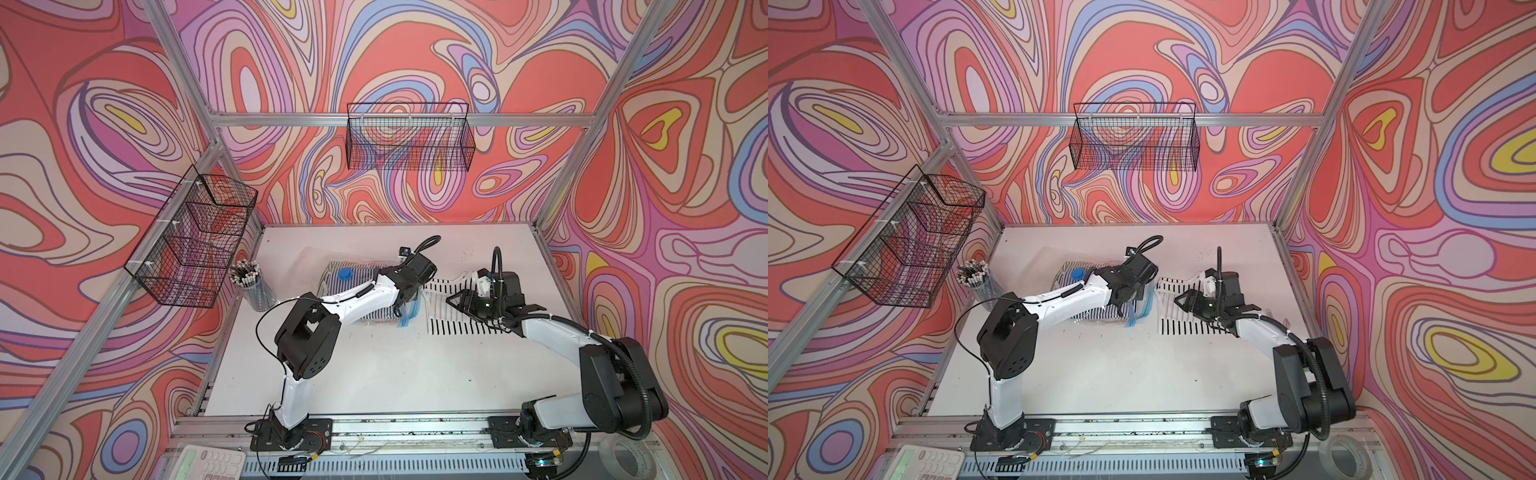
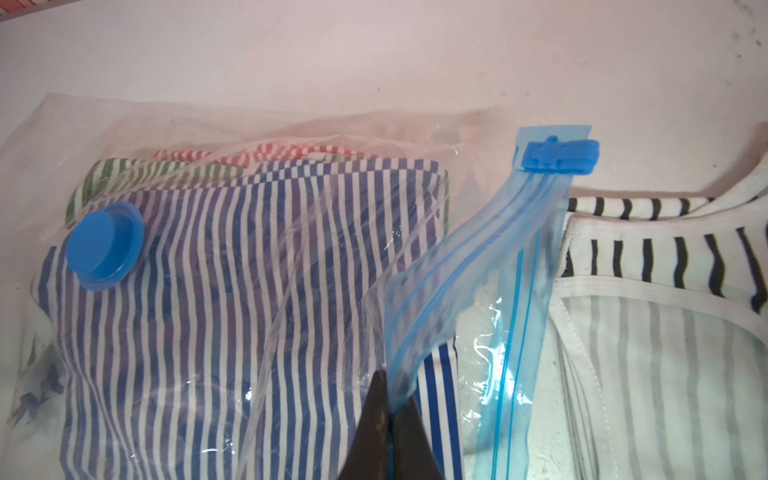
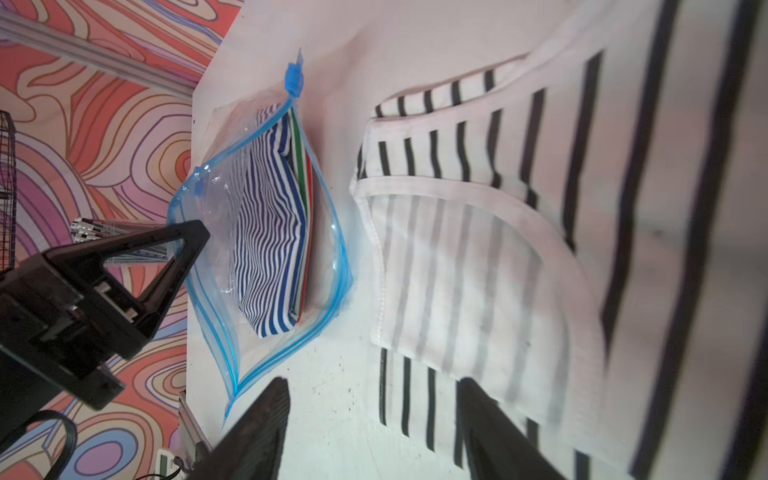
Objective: Take the tank top out of the vacuum bag
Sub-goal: Open the vacuum bag at the center of the board.
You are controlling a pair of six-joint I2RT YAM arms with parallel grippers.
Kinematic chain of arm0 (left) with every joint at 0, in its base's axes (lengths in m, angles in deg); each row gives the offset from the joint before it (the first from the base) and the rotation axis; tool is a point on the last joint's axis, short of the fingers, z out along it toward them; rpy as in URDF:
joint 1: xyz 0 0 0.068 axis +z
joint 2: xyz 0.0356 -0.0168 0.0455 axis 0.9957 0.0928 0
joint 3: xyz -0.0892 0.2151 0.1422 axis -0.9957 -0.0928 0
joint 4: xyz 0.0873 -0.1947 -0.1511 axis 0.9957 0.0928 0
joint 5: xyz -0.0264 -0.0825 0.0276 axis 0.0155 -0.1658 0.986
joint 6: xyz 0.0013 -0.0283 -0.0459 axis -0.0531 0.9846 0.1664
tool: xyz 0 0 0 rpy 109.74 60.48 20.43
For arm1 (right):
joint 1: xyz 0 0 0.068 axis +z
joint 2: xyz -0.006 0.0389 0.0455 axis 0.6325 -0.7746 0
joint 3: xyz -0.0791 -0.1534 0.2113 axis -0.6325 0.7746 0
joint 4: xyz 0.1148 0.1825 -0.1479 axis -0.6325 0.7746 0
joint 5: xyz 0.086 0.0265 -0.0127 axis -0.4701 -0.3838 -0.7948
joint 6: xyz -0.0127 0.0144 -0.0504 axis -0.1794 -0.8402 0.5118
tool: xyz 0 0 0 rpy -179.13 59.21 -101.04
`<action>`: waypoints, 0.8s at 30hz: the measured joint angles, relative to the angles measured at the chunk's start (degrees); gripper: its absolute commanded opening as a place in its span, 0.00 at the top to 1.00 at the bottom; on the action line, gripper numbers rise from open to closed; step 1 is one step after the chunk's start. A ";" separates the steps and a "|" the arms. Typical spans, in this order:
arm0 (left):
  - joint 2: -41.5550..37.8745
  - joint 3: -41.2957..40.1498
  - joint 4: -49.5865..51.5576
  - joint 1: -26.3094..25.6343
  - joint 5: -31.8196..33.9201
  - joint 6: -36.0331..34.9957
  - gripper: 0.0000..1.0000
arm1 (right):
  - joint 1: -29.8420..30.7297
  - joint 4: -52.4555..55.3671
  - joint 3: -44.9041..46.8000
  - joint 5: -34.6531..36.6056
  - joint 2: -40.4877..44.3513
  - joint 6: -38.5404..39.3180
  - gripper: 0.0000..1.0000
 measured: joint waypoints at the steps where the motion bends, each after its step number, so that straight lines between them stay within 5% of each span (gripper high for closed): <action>1: -0.15 -0.09 -0.17 0.13 -0.02 0.00 1.00 | 1.27 -0.48 -1.22 0.28 -1.07 -0.37 0.33; 24: -9.03 -10.08 -8.39 2.34 -3.85 1.53 1.00 | 18.36 -15.91 -8.74 5.05 -14.23 -9.97 0.46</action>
